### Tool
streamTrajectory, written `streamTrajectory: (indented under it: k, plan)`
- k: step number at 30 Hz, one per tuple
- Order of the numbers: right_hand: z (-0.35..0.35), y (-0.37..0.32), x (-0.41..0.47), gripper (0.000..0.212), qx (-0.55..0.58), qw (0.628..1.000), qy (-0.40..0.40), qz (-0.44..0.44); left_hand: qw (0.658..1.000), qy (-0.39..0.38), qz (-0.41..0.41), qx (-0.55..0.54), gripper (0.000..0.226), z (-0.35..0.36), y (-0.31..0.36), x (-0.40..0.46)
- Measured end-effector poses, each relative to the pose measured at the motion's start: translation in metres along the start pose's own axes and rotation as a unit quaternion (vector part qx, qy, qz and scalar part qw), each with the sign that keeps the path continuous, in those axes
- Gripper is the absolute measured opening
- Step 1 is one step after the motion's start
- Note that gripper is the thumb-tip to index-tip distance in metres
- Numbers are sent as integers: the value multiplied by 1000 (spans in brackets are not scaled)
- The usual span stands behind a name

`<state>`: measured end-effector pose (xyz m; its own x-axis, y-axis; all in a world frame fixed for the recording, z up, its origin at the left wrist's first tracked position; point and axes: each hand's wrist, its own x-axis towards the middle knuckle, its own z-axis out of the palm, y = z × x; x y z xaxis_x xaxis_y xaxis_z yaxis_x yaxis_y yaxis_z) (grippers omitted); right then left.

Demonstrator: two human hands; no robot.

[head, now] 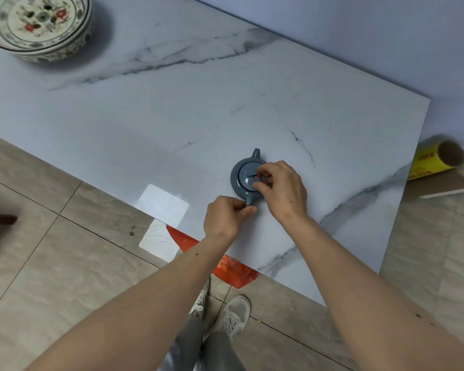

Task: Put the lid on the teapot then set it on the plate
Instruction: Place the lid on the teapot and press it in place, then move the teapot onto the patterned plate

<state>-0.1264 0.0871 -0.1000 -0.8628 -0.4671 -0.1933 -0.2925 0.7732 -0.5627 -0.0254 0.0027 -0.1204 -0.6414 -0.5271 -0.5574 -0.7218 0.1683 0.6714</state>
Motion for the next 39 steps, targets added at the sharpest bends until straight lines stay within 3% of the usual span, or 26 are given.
streamTrajectory:
  k: [5,8,14,21,28,39]
  plan:
    - [1,9,-11,27,22,997,15,76,999,-45,24,-14,19,8,1,-3]
    - [4,11,-18,32,23,989,-17,144,995,-84,46,1,30,8,-3,-5]
    - [9,18,-24,42,88,971,-103,197,998,-13,30,57,30,-10,-11,8]
    - [12,24,-20,21,308,889,-160,300,993,16,33,114,35,-24,1,22]
    - [11,23,-15,13,354,882,-112,291,977,-15,35,209,36,-39,12,27]
    - [-8,-23,8,16,316,916,-125,212,978,23,32,203,36,-90,28,23]
